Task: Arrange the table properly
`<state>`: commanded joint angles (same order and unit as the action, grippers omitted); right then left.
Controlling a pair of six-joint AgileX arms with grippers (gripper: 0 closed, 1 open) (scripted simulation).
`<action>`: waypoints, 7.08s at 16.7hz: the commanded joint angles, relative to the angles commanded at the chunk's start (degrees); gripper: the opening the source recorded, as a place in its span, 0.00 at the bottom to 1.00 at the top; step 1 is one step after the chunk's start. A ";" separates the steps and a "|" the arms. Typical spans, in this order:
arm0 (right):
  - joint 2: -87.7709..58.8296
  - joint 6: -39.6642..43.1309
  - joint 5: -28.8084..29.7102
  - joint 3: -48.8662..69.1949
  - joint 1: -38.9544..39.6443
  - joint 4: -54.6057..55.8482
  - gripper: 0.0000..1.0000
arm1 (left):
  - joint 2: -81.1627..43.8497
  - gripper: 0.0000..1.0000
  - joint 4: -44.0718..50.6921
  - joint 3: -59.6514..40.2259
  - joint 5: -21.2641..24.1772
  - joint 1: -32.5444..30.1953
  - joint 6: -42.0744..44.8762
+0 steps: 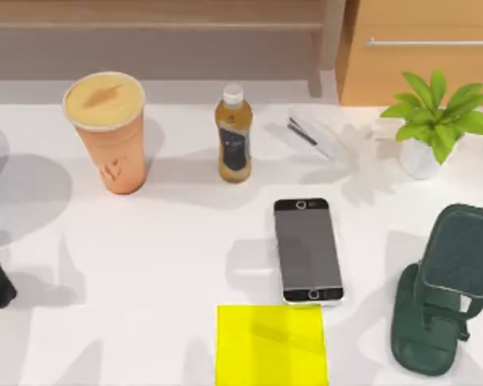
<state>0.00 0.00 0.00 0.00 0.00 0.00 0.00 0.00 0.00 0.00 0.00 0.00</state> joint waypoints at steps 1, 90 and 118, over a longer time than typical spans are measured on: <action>0.00 0.00 0.00 0.00 0.00 0.00 1.00 | 0.00 1.00 0.00 0.00 0.00 0.00 0.00; -93.85 38.74 -3.56 74.91 -3.62 -61.62 0.00 | 0.00 1.00 0.00 0.00 0.00 0.00 0.00; -115.17 123.39 -0.70 78.15 55.30 -53.51 0.00 | 0.00 1.00 0.00 0.00 0.00 0.00 0.00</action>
<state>-115.17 123.39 -0.70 78.15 55.30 -53.51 0.00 0.00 0.00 0.00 0.00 0.00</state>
